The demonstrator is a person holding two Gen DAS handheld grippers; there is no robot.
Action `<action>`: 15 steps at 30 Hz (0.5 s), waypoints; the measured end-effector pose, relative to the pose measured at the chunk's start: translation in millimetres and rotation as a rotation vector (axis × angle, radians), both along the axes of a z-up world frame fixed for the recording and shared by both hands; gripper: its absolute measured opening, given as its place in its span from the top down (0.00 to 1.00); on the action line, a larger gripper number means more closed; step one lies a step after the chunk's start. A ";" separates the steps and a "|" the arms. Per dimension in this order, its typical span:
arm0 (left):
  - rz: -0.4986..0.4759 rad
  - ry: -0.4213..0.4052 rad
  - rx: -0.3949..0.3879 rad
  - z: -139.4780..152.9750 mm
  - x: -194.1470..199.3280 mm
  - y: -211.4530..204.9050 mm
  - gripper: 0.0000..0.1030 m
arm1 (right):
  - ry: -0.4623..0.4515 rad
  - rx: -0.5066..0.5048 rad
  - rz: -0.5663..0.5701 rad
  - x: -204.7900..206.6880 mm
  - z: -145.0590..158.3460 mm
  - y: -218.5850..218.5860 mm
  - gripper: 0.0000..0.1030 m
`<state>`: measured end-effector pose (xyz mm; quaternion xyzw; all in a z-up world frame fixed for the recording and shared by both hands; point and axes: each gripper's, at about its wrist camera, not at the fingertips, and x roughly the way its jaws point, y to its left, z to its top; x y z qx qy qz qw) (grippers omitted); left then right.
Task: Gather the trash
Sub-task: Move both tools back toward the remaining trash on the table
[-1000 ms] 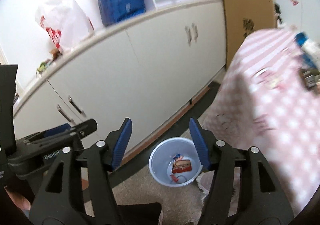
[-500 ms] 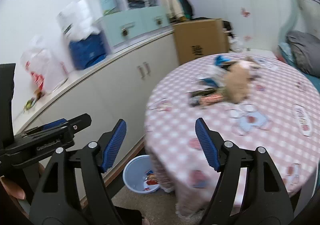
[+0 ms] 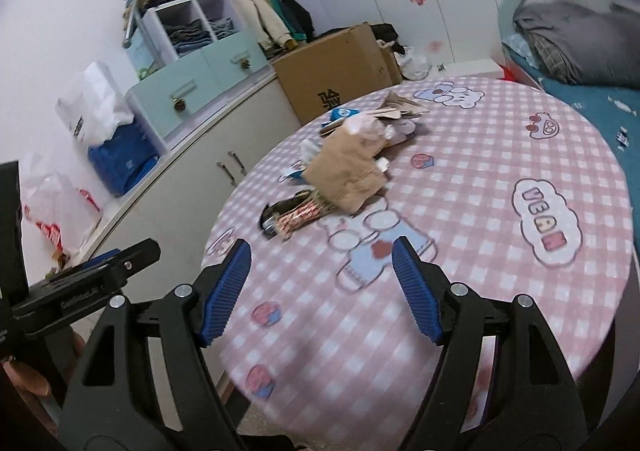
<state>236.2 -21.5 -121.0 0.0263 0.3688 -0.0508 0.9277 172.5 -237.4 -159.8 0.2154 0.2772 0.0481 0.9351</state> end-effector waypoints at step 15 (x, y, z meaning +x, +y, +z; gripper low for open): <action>-0.023 0.022 -0.003 -19.9 63.8 -15.4 0.27 | 0.075 0.035 -0.005 117.5 -26.0 -13.4 0.39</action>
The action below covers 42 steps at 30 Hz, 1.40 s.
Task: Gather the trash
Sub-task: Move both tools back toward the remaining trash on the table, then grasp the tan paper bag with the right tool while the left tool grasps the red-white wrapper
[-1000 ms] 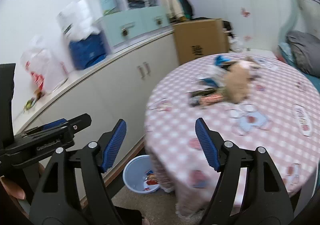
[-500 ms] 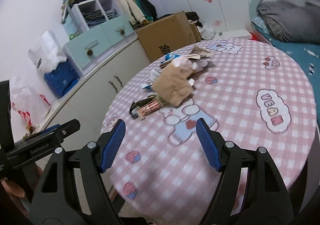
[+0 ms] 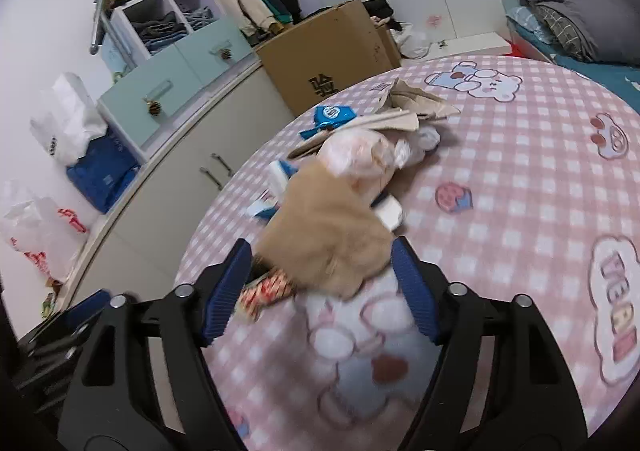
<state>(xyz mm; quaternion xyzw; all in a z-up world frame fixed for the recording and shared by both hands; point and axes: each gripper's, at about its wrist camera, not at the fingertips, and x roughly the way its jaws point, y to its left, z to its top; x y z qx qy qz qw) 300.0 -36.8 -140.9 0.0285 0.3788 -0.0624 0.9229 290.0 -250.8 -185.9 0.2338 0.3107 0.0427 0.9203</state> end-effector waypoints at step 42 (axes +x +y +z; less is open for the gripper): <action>-0.189 0.115 -0.074 -63.9 49.5 -67.9 0.47 | -0.018 -0.050 0.050 -57.7 -15.7 -24.2 0.95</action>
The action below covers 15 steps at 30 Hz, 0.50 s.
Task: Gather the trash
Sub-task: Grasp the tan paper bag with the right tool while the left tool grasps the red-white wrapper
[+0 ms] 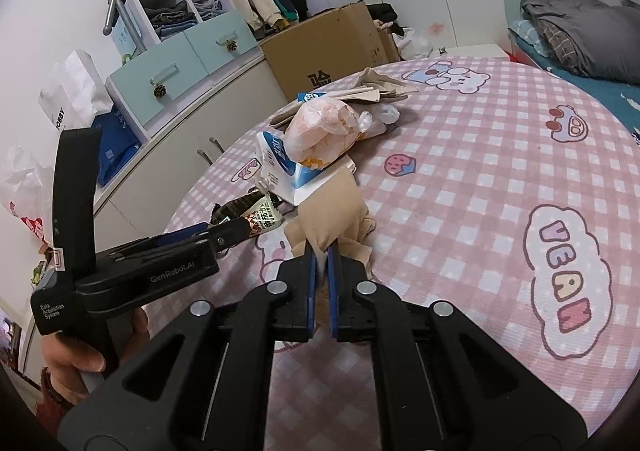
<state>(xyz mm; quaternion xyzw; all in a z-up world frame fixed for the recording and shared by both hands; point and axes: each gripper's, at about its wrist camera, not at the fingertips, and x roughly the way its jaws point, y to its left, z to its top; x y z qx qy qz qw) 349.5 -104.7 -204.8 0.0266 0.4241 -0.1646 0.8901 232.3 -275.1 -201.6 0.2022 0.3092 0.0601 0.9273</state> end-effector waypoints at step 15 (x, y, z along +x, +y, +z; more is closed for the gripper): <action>-0.014 -0.016 0.017 0.4 -30.9 12.9 0.79 | 0.012 0.023 -0.002 -1.0 -2.4 -3.3 0.95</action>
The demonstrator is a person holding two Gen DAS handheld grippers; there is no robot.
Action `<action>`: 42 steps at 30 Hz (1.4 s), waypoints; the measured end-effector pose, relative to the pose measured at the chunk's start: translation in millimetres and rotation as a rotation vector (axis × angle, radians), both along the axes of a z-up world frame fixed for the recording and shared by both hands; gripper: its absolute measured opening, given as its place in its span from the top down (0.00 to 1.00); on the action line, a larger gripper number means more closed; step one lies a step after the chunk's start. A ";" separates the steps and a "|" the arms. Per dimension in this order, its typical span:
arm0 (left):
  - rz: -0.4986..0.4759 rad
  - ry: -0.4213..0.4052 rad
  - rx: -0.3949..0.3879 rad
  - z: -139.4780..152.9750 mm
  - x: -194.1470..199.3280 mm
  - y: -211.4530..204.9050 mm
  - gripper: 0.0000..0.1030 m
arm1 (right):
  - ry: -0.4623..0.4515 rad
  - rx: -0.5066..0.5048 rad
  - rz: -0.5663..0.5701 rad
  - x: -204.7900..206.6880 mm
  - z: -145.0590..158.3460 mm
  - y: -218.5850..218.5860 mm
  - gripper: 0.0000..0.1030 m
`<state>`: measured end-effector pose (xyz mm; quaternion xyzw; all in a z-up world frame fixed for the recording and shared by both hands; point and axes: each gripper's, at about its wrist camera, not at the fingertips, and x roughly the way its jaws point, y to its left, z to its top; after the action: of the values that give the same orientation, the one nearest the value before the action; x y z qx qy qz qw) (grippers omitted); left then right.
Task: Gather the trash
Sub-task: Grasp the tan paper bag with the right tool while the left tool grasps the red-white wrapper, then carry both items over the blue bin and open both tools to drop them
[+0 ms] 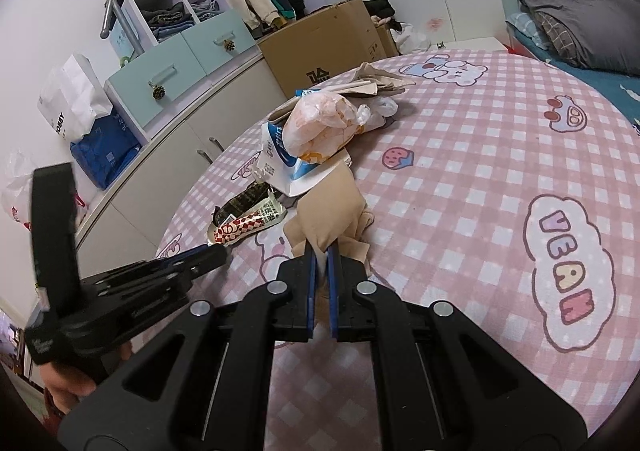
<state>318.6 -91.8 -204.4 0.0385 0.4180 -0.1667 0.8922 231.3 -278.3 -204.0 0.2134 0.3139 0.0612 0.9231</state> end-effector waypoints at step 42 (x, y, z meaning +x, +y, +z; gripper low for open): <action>0.103 -0.155 -0.112 68.0 -67.9 41.0 0.90 | -0.128 -0.041 0.105 -41.4 53.7 57.8 0.95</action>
<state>250.7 -50.8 -136.4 -0.0203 0.3391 -0.1401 0.9300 189.9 -220.5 -150.3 0.1733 0.2661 0.1167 0.9410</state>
